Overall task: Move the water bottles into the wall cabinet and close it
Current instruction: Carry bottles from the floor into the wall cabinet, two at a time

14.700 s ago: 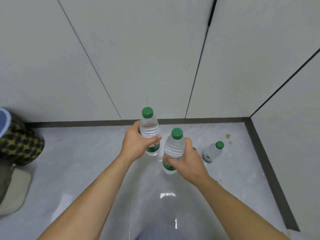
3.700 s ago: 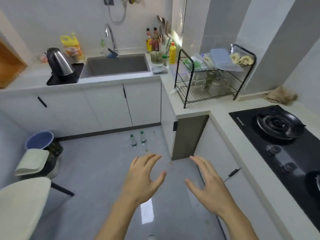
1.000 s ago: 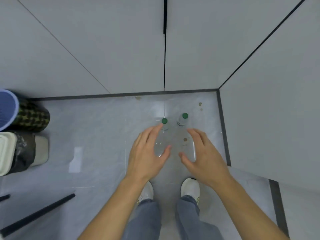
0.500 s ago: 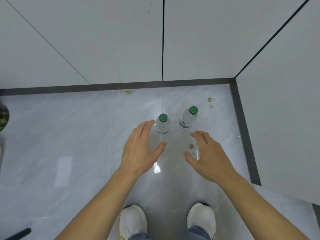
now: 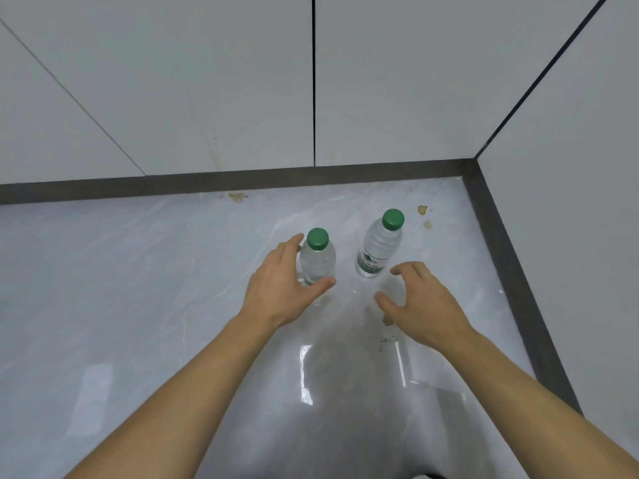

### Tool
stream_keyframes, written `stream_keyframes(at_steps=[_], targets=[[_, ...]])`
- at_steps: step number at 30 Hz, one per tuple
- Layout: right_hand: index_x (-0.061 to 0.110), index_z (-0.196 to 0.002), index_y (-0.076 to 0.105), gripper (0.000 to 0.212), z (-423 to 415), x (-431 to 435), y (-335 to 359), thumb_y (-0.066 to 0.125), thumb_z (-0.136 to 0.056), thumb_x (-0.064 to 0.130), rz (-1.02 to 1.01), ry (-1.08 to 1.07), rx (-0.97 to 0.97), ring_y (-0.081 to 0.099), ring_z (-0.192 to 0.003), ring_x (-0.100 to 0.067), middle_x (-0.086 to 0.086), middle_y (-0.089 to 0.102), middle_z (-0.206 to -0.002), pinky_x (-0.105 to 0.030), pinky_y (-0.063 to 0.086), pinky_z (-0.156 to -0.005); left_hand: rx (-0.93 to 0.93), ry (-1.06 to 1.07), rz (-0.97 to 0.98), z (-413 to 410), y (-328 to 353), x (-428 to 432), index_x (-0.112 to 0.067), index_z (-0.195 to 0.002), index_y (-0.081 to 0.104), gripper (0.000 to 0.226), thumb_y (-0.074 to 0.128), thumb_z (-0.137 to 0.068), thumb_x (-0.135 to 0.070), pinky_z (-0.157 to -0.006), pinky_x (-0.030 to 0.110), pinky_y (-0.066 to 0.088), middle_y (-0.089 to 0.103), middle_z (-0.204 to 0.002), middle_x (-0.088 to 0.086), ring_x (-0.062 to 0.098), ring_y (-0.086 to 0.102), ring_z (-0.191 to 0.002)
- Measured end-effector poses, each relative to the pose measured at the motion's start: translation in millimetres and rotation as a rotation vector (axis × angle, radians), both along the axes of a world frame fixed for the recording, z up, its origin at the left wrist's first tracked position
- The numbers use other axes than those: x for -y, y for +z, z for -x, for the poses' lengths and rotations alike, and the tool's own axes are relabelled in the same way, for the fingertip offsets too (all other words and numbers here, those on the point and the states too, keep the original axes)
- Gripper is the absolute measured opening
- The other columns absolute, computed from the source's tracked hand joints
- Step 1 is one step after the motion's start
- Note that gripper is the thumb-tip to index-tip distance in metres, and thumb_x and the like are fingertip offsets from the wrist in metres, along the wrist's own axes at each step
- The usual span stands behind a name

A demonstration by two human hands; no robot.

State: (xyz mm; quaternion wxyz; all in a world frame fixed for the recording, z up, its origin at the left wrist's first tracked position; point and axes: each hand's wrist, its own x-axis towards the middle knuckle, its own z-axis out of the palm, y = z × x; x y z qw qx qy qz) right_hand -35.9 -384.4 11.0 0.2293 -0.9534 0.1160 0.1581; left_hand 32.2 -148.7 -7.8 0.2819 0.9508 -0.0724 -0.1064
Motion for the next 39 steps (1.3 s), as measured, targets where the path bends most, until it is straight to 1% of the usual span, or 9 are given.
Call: stream_keyframes(at_steps=[8,10,17,22,25,28,30,36,39], targets=[[0.015,-0.140,0.049,0.075,-29,6,-20,0.061,-0.089,0.069,0.109,-0.108,-0.046,0.060,-0.119,-0.025,-0.004,0.053,-0.143,-0.037,0.051,-0.092,0.001,0.000,0.021,-14,-10,8,-0.030,-0.152,0.032,0.101,0.072,-0.070,-0.074,-0.103,0.043,0.050,0.051,-0.149,-0.008,0.020,0.054,-0.130],[0.016,-0.142,0.046,0.079,-38,3,-24,0.068,-0.085,0.067,0.052,-0.145,-0.039,0.060,-0.120,-0.026,-0.005,0.053,-0.142,-0.037,0.050,-0.090,-0.019,0.003,0.028,-14,-11,9,-0.032,-0.154,0.027,0.105,0.074,-0.069,-0.072,-0.102,0.044,0.051,0.050,-0.150,-0.008,0.022,0.055,-0.129],[0.018,-0.130,0.047,0.074,-60,-11,-42,0.087,-0.076,0.050,-0.312,-0.414,0.077,0.058,-0.102,-0.021,-0.002,0.061,-0.121,-0.036,0.051,-0.086,-0.046,0.059,0.047,-13,-22,17,-0.035,-0.151,0.025,0.105,0.080,-0.068,-0.067,-0.101,0.044,0.053,0.054,-0.146,-0.008,0.024,0.057,-0.127],[0.019,-0.129,0.049,0.074,-71,-16,-54,0.089,-0.075,0.048,-0.335,-0.479,0.113,0.059,-0.100,-0.022,0.001,0.059,-0.113,-0.036,0.051,-0.086,-0.068,0.100,0.105,-11,-25,22,-0.039,-0.156,0.008,0.119,0.088,-0.069,-0.051,-0.101,0.041,0.051,0.052,-0.146,-0.005,0.025,0.056,-0.127],[0.020,-0.130,0.050,0.071,-72,-18,-59,0.089,-0.076,0.045,-0.371,-0.521,0.148,0.059,-0.100,-0.021,0.003,0.058,-0.111,-0.034,0.048,-0.085,-0.074,0.114,0.100,-10,-30,22,-0.034,-0.154,0.018,0.111,0.088,-0.070,-0.050,-0.100,0.040,0.053,0.055,-0.142,-0.005,0.023,0.057,-0.124],[0.021,-0.131,0.050,0.068,-70,-19,-58,0.088,-0.078,0.041,-0.394,-0.530,0.179,0.059,-0.101,-0.022,0.003,0.059,-0.112,-0.034,0.048,-0.086,-0.123,0.113,0.164,-11,-34,23,-0.028,-0.138,0.039,0.082,0.086,-0.074,-0.046,-0.088,0.033,0.053,0.062,-0.126,-0.005,0.019,0.060,-0.107],[0.022,-0.132,0.050,0.067,-68,-20,-54,0.088,-0.079,0.039,-0.412,-0.534,0.192,0.058,-0.100,-0.022,0.003,0.059,-0.112,-0.035,0.047,-0.085,-0.139,0.133,0.224,-13,-38,22,-0.030,-0.128,0.044,0.070,0.086,-0.074,-0.045,-0.081,0.030,0.052,0.063,-0.113,-0.008,0.017,0.061,-0.099],[0.022,-0.122,0.056,0.059,-58,-22,-42,0.090,-0.076,0.035,-0.433,-0.485,0.191,0.064,-0.103,-0.023,0.001,0.065,-0.111,-0.034,0.052,-0.086,-0.167,0.217,0.324,-17,-38,23,-0.034,-0.128,0.046,0.072,0.089,-0.071,-0.040,-0.073,0.018,0.043,0.059,-0.109,-0.015,0.012,0.058,-0.096],[0.024,-0.128,0.054,0.065,-56,-22,-27,0.091,-0.076,0.033,-0.432,-0.413,0.189,0.059,-0.107,-0.020,0.004,0.062,-0.116,-0.035,0.052,-0.094,-0.153,0.232,0.331,-22,-23,19,-0.033,-0.128,0.048,0.073,0.090,-0.069,-0.041,-0.074,0.018,0.045,0.060,-0.111,-0.014,0.012,0.059,-0.097]])
